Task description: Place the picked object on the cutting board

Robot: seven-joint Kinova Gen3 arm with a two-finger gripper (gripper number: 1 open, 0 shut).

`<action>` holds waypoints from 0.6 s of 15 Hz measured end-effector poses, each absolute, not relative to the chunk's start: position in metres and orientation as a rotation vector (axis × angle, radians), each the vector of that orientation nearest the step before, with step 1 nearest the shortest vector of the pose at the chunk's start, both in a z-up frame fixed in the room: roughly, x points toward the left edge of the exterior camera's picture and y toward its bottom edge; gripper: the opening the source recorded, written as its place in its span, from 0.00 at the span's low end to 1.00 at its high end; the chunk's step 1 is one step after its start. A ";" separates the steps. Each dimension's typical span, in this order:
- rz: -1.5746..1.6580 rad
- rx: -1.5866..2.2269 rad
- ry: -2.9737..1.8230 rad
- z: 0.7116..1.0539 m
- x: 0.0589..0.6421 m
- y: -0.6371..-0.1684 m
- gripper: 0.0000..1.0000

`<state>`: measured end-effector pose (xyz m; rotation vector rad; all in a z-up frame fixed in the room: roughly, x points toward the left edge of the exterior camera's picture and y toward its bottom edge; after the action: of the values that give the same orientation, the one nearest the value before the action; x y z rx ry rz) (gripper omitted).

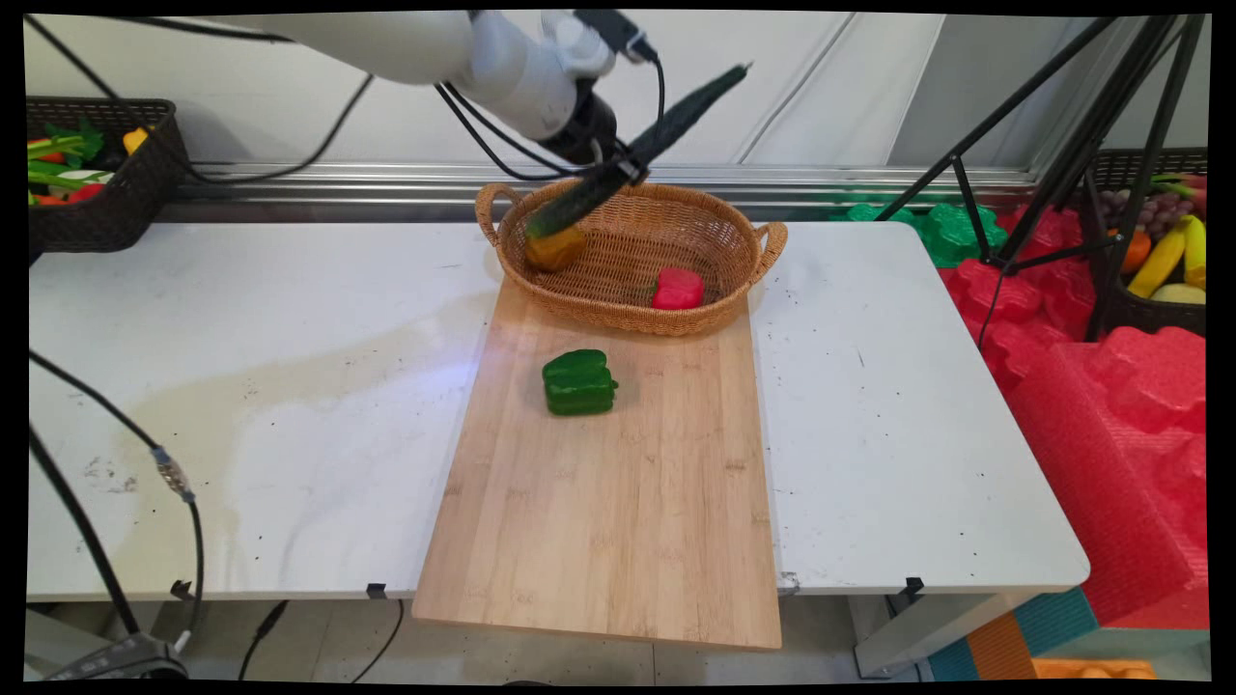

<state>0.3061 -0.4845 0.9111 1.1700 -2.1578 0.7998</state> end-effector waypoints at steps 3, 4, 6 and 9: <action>0.822 1.104 -2.145 0.945 0.300 -0.451 0.00; 0.812 1.090 -2.145 0.954 0.298 -0.437 0.00; 0.769 1.079 -2.150 0.964 0.295 -0.408 0.00; 0.674 1.098 -2.166 0.967 0.289 -0.367 0.00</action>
<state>0.2893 -0.3666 0.9668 1.0976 -2.1663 0.6740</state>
